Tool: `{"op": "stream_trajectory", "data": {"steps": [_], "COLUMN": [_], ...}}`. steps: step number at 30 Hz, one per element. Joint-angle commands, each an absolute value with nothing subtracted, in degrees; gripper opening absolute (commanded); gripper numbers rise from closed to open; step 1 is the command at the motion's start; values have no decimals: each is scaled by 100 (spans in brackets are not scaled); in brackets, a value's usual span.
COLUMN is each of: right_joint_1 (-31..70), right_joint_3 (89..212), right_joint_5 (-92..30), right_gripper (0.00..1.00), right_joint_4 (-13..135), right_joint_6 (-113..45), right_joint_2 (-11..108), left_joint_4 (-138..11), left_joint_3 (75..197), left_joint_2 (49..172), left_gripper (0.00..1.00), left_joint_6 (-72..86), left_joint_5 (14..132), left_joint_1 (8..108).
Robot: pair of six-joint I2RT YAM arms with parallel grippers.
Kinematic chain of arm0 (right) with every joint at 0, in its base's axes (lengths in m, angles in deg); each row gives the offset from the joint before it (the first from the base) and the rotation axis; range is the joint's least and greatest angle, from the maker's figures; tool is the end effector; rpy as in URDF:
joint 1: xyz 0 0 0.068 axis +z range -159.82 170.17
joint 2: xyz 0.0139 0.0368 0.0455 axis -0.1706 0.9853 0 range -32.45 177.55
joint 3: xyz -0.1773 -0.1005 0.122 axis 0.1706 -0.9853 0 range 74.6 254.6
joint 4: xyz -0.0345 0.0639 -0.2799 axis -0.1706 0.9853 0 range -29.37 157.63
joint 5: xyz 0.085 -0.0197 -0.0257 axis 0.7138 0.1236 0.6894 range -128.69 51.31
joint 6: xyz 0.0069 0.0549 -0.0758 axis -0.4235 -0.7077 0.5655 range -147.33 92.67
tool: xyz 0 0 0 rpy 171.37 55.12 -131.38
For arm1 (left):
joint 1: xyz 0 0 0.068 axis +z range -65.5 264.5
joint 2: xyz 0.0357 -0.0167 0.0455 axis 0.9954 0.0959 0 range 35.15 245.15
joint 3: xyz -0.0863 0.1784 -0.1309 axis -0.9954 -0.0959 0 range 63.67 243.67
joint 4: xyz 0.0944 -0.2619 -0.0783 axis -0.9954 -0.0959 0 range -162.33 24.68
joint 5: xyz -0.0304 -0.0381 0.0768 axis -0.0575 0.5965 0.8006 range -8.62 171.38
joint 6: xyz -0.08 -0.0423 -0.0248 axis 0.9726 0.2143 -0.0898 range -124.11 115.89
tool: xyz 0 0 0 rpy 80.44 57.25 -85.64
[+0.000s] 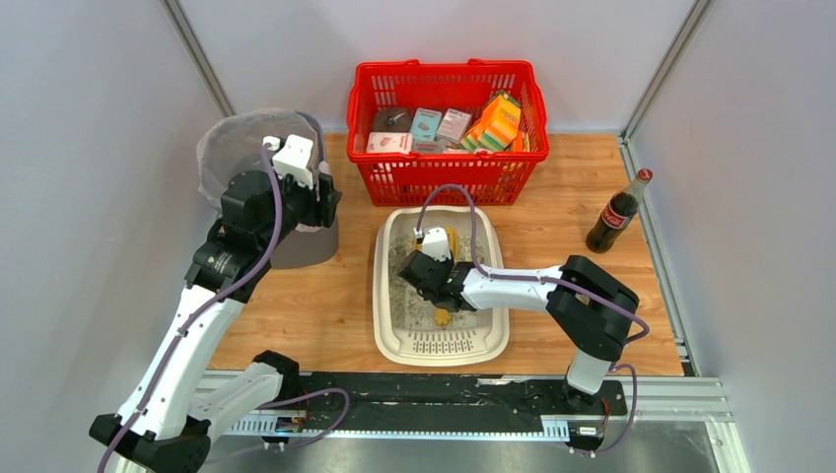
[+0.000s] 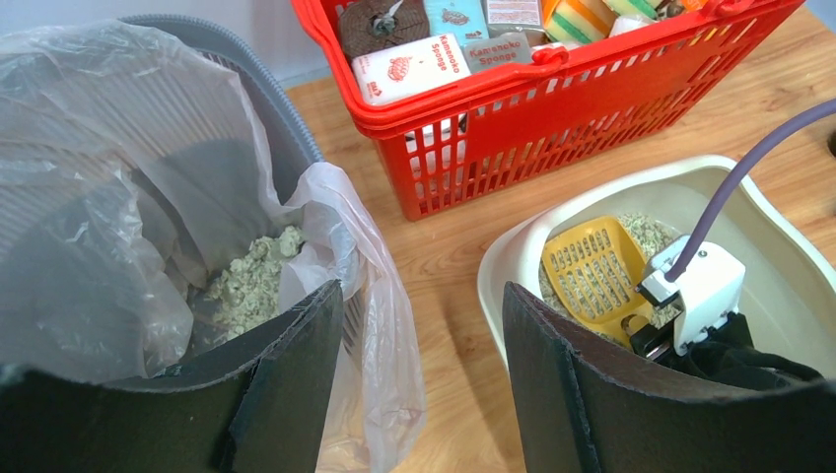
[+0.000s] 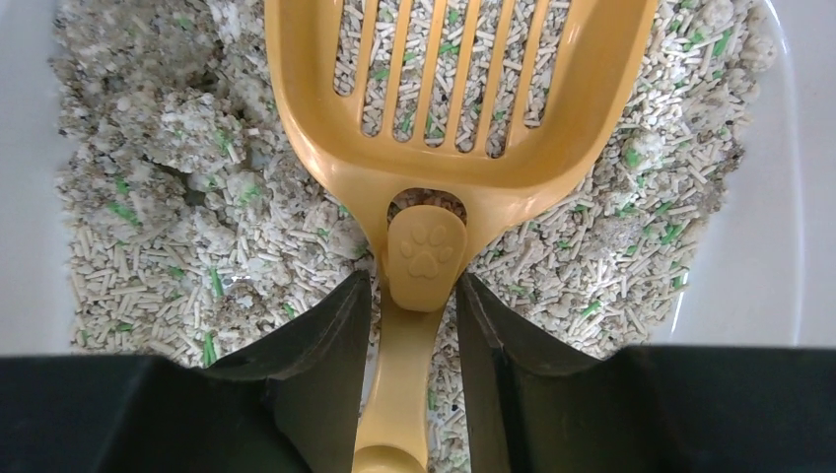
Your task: Clean the litter box
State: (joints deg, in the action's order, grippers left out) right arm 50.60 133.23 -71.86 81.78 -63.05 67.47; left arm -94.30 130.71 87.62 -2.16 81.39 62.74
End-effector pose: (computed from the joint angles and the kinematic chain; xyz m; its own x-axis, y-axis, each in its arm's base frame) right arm 0.2238 0.3006 0.0730 -0.7073 -0.2562 -0.6589 -0.2340 0.9643 -0.1237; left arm 0.2654 -0.1058 0.3814 -0.2433 0.0604 -0.9681 0.3624 0.9314 -0.0330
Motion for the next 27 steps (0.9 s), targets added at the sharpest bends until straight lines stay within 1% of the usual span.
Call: {"op": "stream_trajectory", "data": {"steps": [1,3,4,5,7,10,12,13,19,24,27], "right_joint_1": [5056,5056,5056,5056,5056,5056,5056,5047,4871,4731,4590], "right_joint_3": [13454,13428,13445,13480,13594,13674,13613,13604,13630,13779,13849], "right_joint_5": [-7437,-7446,-7455,-7446,-7463,-7533,-7499,-7438,-6893,-6480,-5953], "right_gripper": [40,36,32,25,20,0,0,0,0,0,0], "right_joint_4": [7997,7970,7979,8022,8197,8452,8462,8506,9243,9622,9753], "right_joint_6": [-6485,-6530,-6539,-6547,-6547,-6495,-6294,-6214,-5810,-5563,-5502], "right_joint_2": [6827,6880,6889,6906,6924,6775,6652,6512,5819,5325,5114], "left_joint_4": [-9196,-9187,-9187,-9187,-9152,-9073,-9046,-9037,-8915,-9002,-8863], "left_joint_3": [13064,13064,13046,13046,13038,12994,12976,12976,12914,12844,12643], "left_joint_2": [8754,8754,8754,8745,8745,8710,8710,8710,8727,8736,8649], "left_gripper": [68,68,69,69,70,70,70,70,70,69,69], "left_joint_6": [-332,-332,-341,-350,-394,-402,-489,-569,-683,-1228,-1544], "left_joint_5": [8085,8076,8033,7989,7814,7550,7409,7147,6512,6039,5714], "left_joint_1": [6261,6261,6261,6261,6261,6261,6261,6253,6077,5673,5453]}}
